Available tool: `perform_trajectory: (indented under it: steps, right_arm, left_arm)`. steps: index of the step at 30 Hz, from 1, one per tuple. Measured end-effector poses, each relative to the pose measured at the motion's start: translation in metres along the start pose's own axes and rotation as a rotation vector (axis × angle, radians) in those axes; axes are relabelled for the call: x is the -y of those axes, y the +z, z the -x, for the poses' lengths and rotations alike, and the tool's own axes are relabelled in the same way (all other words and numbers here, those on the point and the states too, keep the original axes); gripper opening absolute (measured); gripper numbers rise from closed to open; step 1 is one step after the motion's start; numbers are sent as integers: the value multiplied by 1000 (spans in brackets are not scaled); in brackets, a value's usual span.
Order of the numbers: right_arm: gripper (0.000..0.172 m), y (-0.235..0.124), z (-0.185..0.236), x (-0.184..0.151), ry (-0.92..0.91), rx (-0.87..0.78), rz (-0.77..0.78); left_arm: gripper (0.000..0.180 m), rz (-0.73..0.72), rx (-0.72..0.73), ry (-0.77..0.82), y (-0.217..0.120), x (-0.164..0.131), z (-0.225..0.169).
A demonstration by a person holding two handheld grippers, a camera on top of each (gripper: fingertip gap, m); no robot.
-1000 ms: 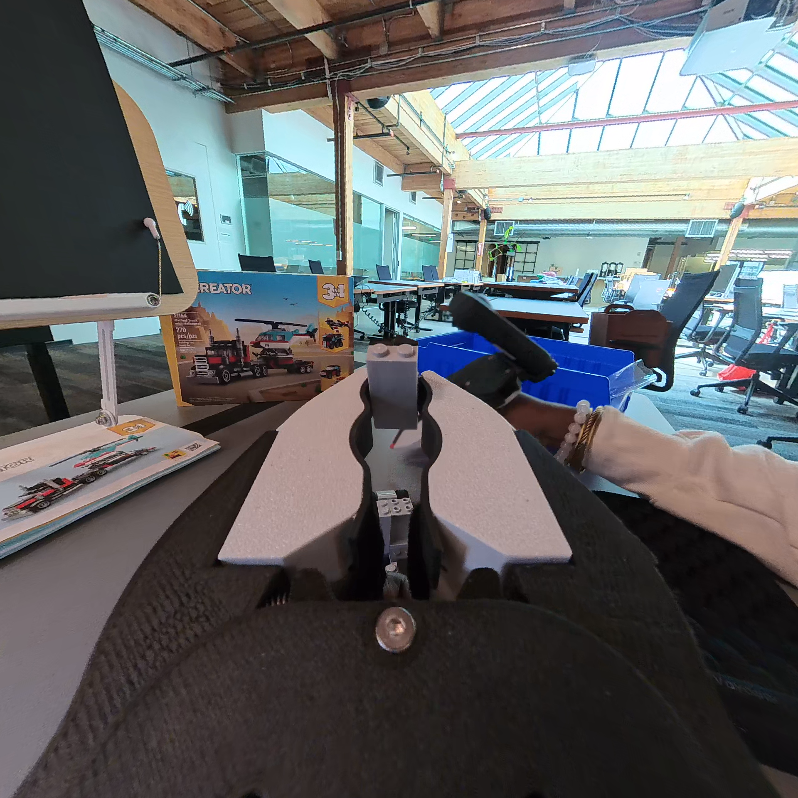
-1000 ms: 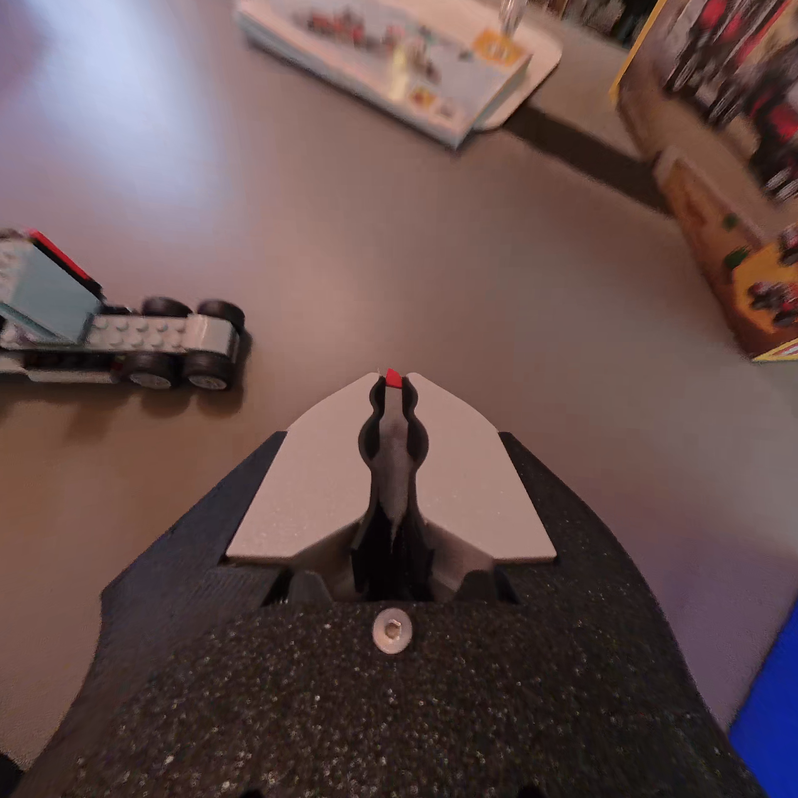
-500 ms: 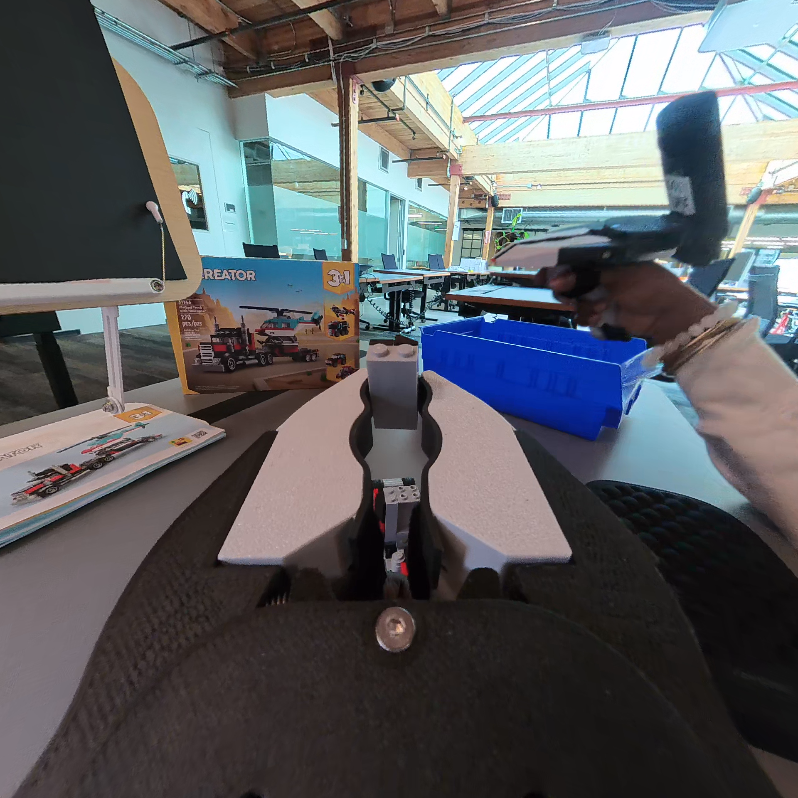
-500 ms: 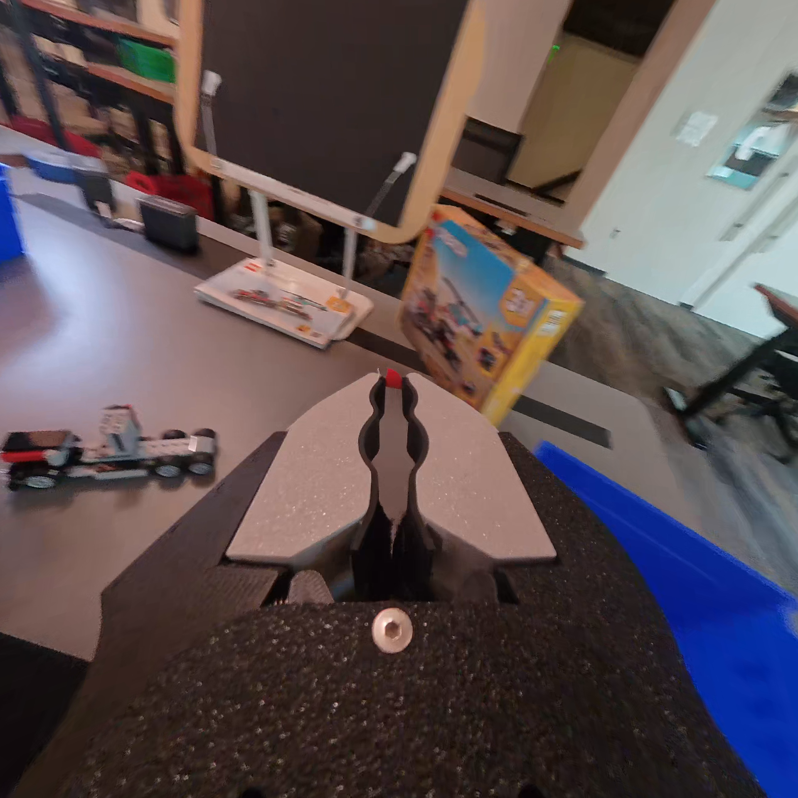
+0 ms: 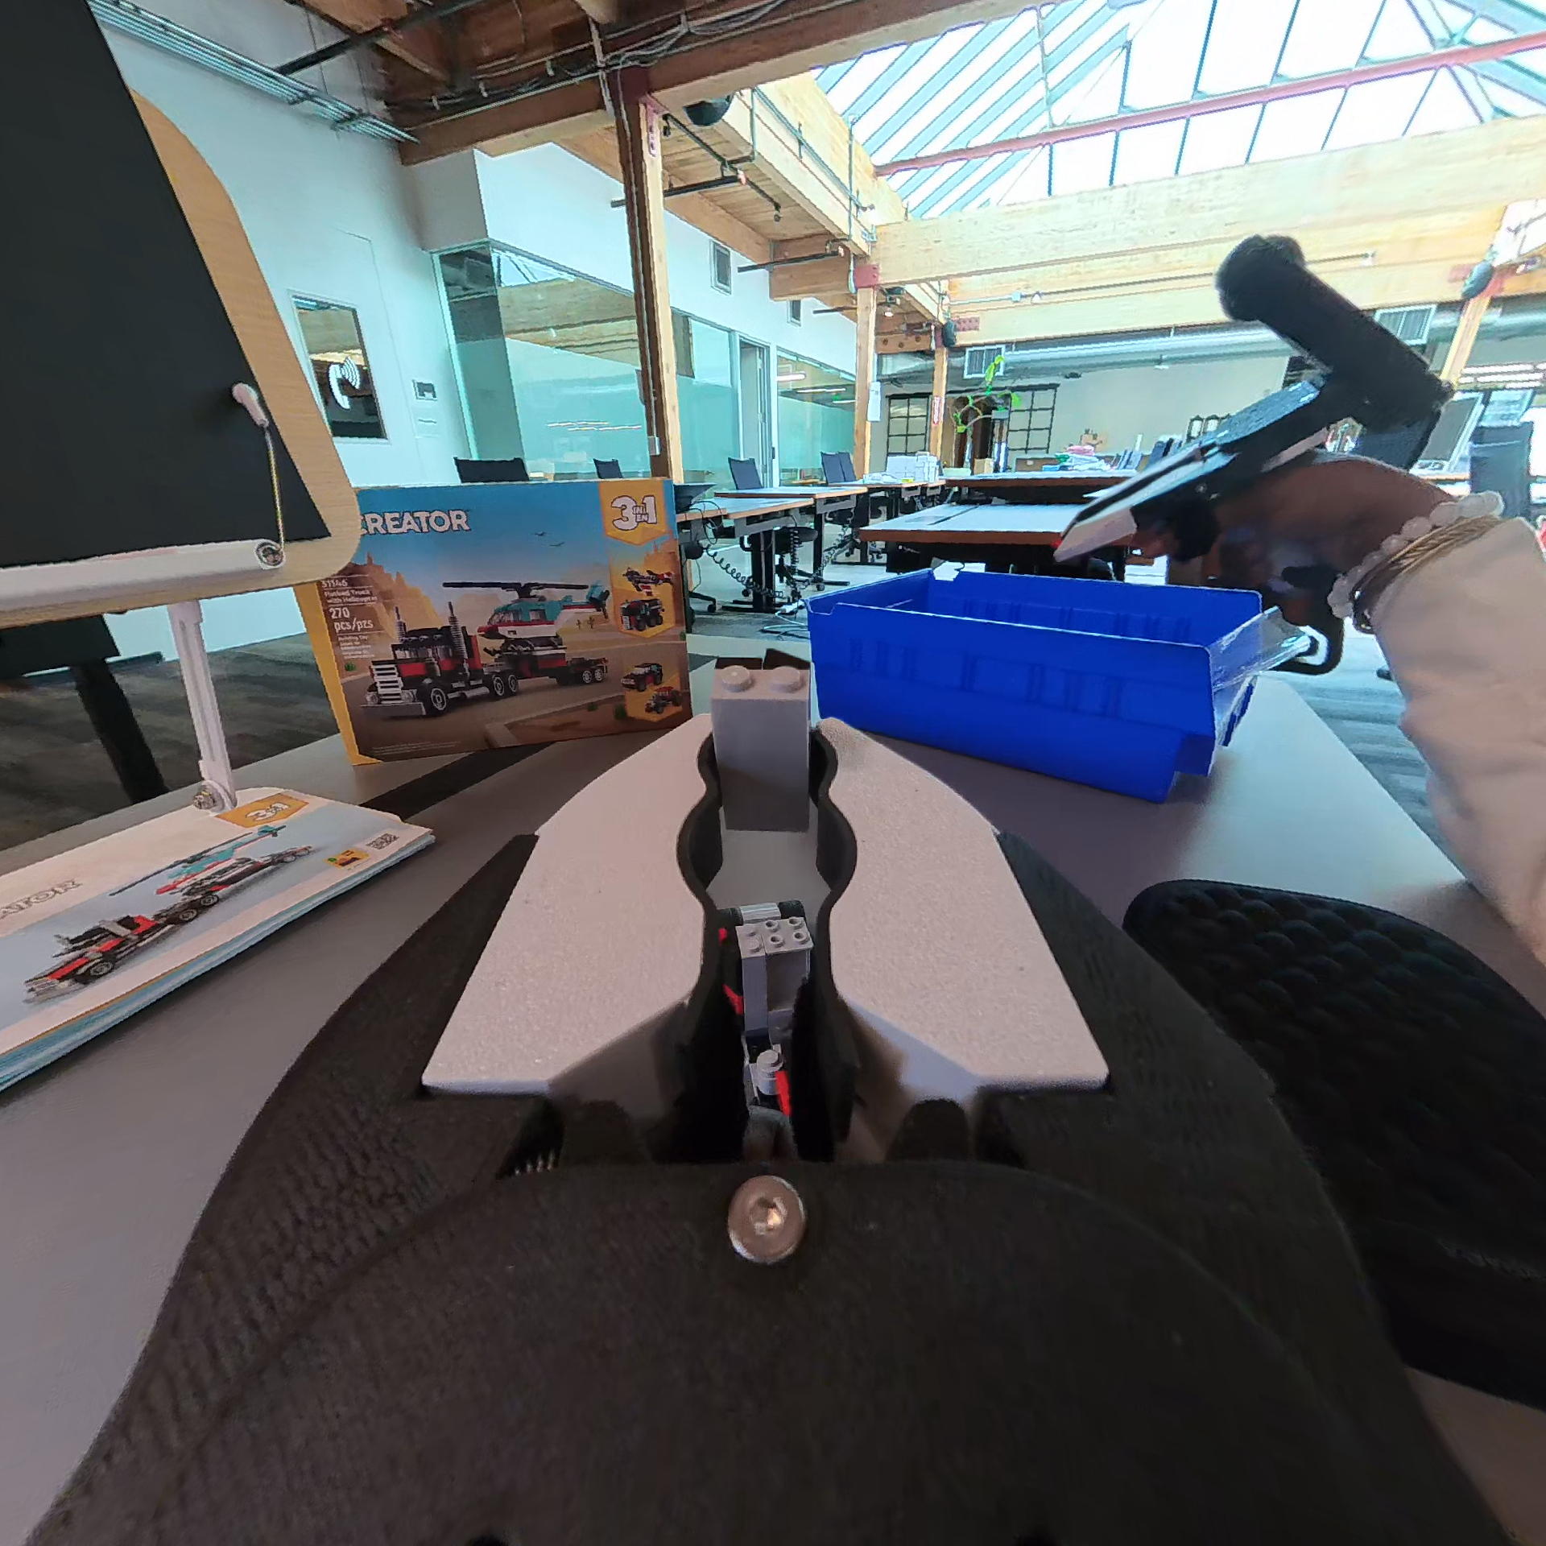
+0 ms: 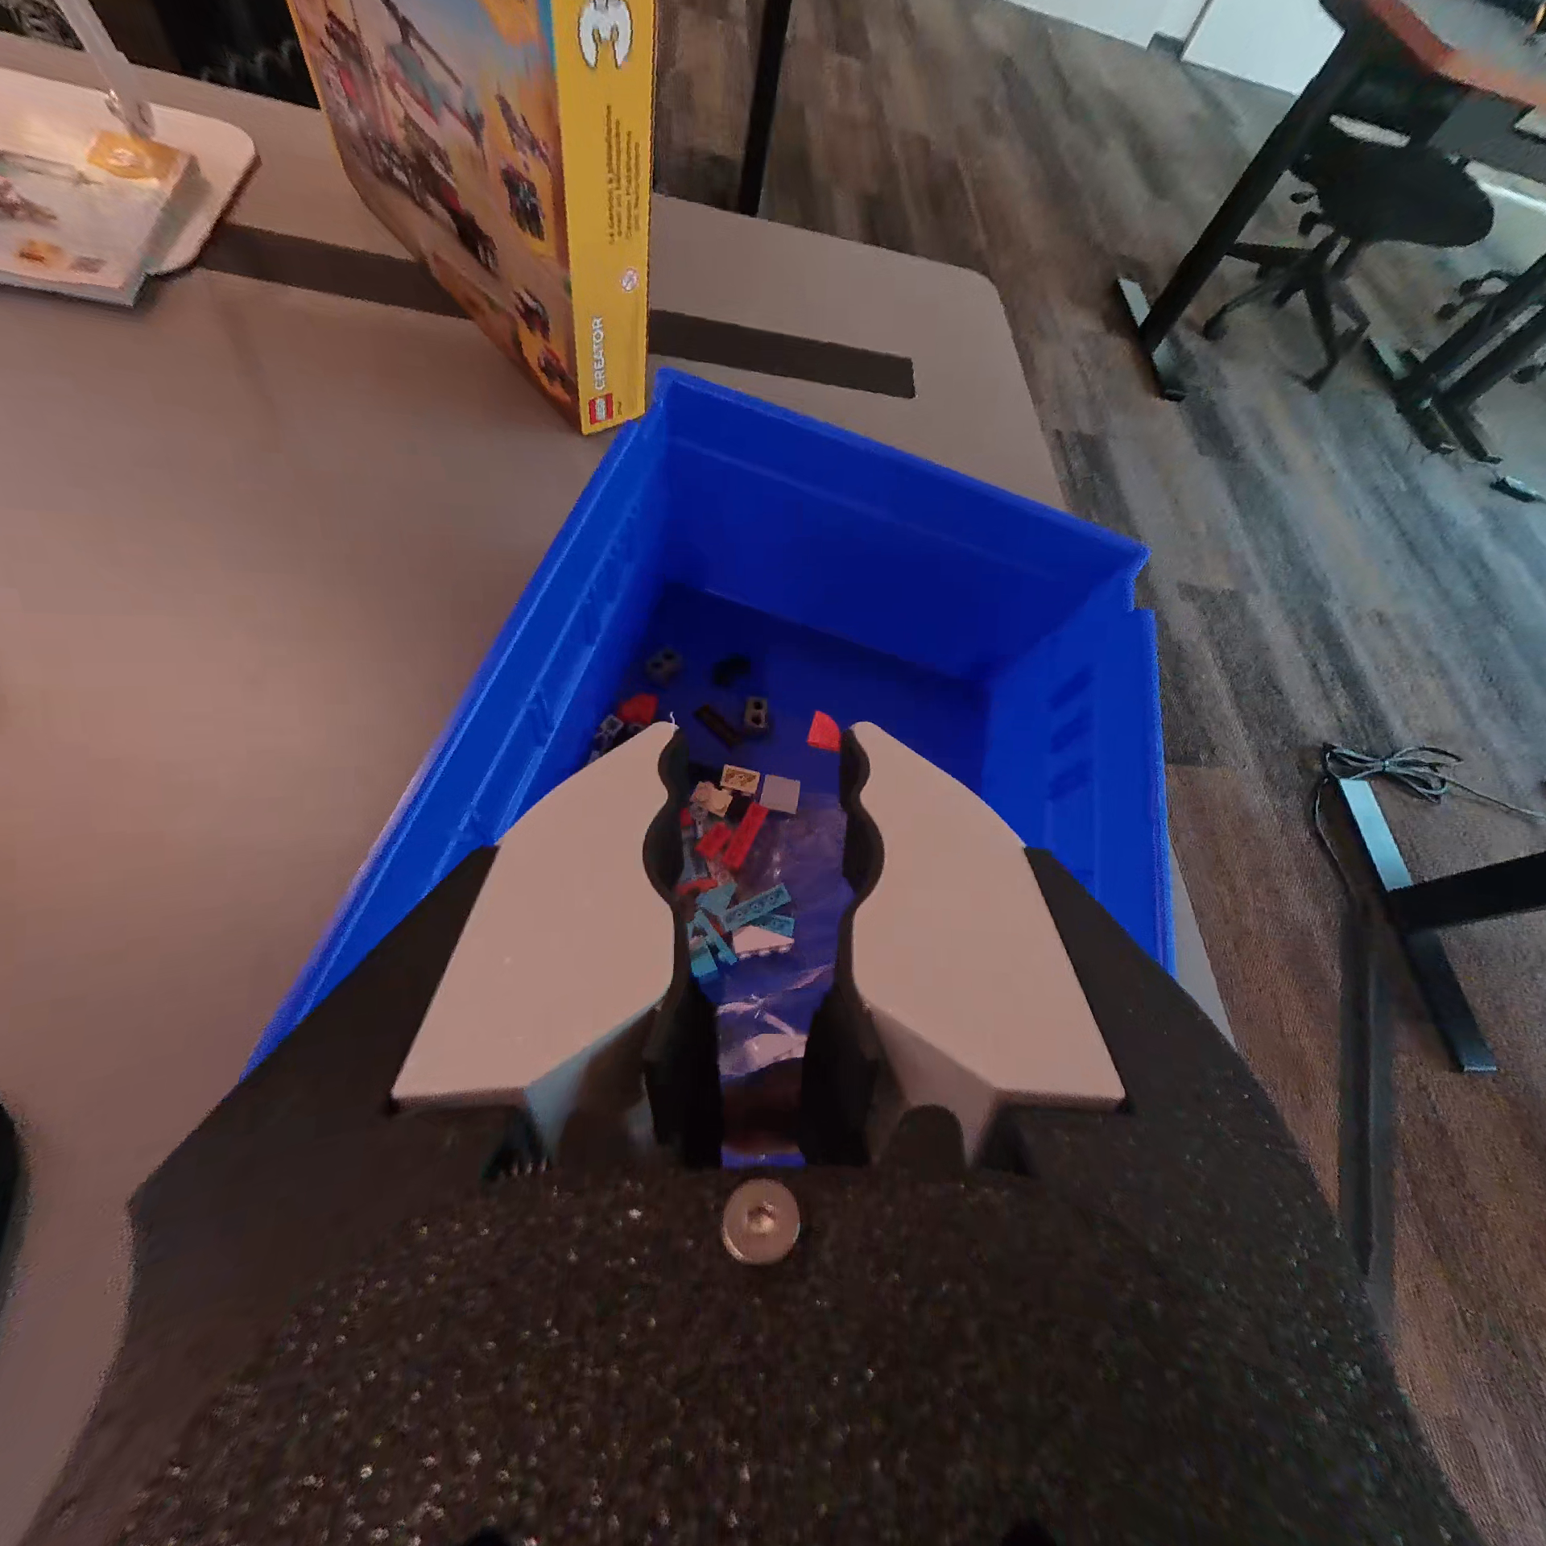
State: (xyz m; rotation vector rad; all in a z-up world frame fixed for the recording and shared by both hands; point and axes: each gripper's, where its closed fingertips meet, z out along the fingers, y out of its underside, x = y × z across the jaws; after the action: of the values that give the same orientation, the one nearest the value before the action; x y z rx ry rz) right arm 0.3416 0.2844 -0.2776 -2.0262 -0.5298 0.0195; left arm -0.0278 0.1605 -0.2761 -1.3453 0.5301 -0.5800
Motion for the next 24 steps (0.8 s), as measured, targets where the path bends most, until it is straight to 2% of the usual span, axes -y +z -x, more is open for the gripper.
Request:
perform_trajectory:
  steps: [4, 7, 11, 14, 16, 19, 21, 24]
  right_arm:
    - [39, -3, 7, 6, 29, 83, -69]
    - [64, 0, 24, -6, -72, 219, -47]
    - [74, 5, 16, -21, -157, 180, 9]
    - [73, 1, 16, -7, -160, 159, -64]
    - [67, -8, 20, 10, -156, 148, -142]
    - [57, -34, 49, 55, -143, 223, -367]
    - [47, -63, 90, 90, -133, 384, -568]
    - [41, -113, 175, 118, -169, 781, -783]
  left_arm:
    - [18, 6, -13, 12, 1, 0, -4]
    - [18, 7, -18, 35, 1, 1, -6]
    - [18, 11, -22, 54, 1, 1, -8]
    - [18, 12, -26, 55, 2, 1, -9]
    - [18, 14, -39, 50, 2, 0, -11]
    - [18, -8, -131, -4, 2, 1, -22]
    - [18, -53, -226, -41, 0, 8, -35]
    - [18, -110, -328, -44, -5, 18, -51]
